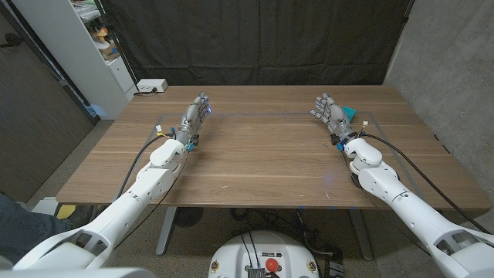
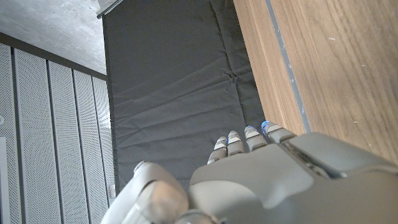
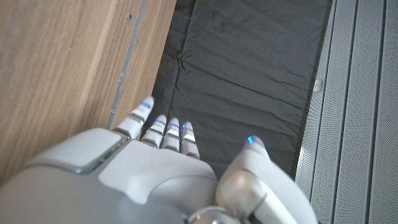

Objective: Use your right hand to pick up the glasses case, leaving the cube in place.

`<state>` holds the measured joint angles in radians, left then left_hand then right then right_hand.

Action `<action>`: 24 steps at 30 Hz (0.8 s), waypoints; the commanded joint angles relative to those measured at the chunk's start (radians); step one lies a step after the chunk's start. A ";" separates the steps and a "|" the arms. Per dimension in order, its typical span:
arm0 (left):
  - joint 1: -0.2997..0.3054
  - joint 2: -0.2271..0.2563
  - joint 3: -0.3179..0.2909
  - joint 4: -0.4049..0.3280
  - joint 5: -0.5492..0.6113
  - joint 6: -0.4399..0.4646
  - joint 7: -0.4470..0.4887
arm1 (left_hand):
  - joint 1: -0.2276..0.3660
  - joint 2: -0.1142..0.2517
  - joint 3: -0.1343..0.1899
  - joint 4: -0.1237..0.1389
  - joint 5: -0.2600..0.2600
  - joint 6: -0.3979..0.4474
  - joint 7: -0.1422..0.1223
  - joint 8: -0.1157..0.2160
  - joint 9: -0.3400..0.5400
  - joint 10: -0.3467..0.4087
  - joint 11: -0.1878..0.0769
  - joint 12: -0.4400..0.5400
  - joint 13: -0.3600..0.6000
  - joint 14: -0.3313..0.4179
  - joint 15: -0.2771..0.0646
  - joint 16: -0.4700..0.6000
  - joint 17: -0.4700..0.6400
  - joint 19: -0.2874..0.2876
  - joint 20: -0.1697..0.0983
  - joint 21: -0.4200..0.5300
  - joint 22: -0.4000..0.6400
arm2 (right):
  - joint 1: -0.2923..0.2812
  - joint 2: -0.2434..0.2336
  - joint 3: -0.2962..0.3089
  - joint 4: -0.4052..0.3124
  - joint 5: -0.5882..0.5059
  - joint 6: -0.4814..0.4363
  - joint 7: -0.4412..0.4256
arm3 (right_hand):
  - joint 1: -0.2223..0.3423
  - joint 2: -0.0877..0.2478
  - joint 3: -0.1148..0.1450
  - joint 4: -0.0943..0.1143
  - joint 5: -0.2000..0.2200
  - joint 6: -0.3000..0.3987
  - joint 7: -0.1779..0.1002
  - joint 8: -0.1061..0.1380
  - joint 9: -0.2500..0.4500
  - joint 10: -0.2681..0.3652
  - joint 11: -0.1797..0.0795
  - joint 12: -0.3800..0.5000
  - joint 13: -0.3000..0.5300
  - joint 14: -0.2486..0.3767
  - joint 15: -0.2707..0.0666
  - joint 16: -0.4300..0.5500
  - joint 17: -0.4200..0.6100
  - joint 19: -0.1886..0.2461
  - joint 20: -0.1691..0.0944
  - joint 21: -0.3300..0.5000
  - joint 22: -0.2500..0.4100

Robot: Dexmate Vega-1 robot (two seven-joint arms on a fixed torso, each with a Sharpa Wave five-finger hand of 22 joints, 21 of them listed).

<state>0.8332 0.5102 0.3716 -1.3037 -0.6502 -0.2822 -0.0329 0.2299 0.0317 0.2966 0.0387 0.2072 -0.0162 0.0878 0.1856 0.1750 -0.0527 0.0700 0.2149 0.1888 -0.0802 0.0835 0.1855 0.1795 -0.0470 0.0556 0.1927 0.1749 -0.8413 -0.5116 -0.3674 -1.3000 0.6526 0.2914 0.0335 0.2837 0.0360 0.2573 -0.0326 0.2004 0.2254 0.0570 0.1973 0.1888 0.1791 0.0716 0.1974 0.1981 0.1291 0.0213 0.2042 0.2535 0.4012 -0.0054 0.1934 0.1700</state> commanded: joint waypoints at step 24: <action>-0.019 -0.005 0.012 -0.005 -0.001 0.019 -0.010 | 0.011 0.004 0.006 -0.005 0.003 0.004 0.010 0.005 0.003 -0.001 0.008 0.004 0.005 -0.001 0.003 0.006 0.003 -0.006 0.002 0.006 0.004 | -0.031 -0.052 0.024 -0.044 0.014 0.012 0.037 | 0.008 0.003 0.004 -0.003 0.004 0.009 -0.003 0.004 0.003 0.012 -0.008 0.005 0.002 0.007 -0.003 0.006 0.001 0.003 0.004 0.001 0.001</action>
<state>0.8194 0.5074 0.3804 -1.3097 -0.6518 -0.2698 -0.0397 0.2298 0.0318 0.2964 0.0387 0.2070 -0.0124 0.0914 0.1856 0.1749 -0.0562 0.0732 0.2148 0.1935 -0.0802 0.0834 0.1855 0.1793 -0.0469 0.0556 0.1926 0.1748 -0.8570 -0.5339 -0.3543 -1.3112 0.6654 0.3013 0.0576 0.2836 0.0360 0.2570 -0.0329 0.2004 0.2288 0.0536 0.1973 0.1885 0.1879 0.0701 0.1974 0.1979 0.1289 0.0212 0.2042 0.2533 0.4010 -0.0053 0.1934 0.1701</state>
